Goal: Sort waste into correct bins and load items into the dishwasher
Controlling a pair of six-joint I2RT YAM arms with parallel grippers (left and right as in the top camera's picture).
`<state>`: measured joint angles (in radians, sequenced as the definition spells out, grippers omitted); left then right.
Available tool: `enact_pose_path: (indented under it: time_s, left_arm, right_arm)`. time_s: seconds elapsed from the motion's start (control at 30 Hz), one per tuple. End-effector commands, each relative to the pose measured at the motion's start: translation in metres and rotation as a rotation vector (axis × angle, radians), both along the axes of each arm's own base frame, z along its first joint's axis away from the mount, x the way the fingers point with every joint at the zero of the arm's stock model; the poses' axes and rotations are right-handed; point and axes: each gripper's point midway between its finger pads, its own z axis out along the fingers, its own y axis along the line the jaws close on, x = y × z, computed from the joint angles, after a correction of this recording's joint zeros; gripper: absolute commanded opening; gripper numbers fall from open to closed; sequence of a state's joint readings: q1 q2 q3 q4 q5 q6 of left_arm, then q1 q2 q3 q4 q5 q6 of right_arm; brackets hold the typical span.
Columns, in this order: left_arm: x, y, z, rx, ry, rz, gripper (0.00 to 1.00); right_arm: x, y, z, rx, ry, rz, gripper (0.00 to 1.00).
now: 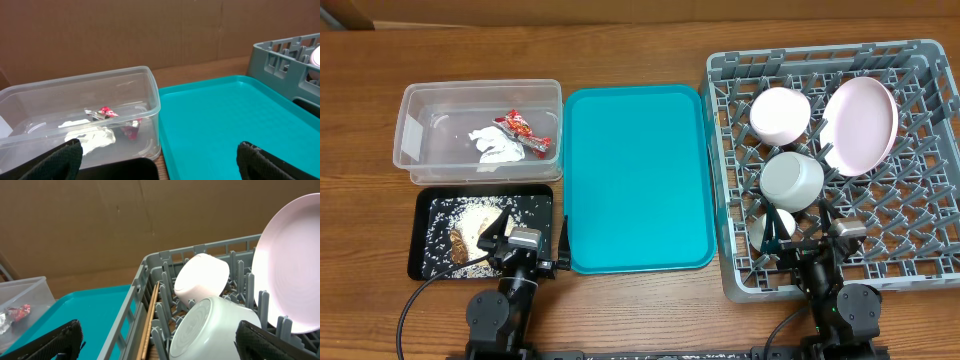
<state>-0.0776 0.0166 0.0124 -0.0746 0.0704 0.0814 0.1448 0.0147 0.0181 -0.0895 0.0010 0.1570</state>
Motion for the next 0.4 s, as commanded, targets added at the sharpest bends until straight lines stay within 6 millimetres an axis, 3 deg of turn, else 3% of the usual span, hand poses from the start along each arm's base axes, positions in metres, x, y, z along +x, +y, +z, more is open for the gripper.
enact_pose_path:
  time_s: [0.0, 0.37]
  left_arm:
    - [0.0002, 0.0027, -0.0006, 0.012, -0.008, 0.012, 1.0]
    - [0.0002, 0.0027, -0.0006, 0.012, -0.008, 0.012, 1.0]
  right_arm:
    - [0.0001, -0.0008, -0.0009, 0.005, -0.007, -0.005, 1.0]
    - [0.0001, -0.0008, -0.0009, 0.005, -0.007, -0.005, 1.0]
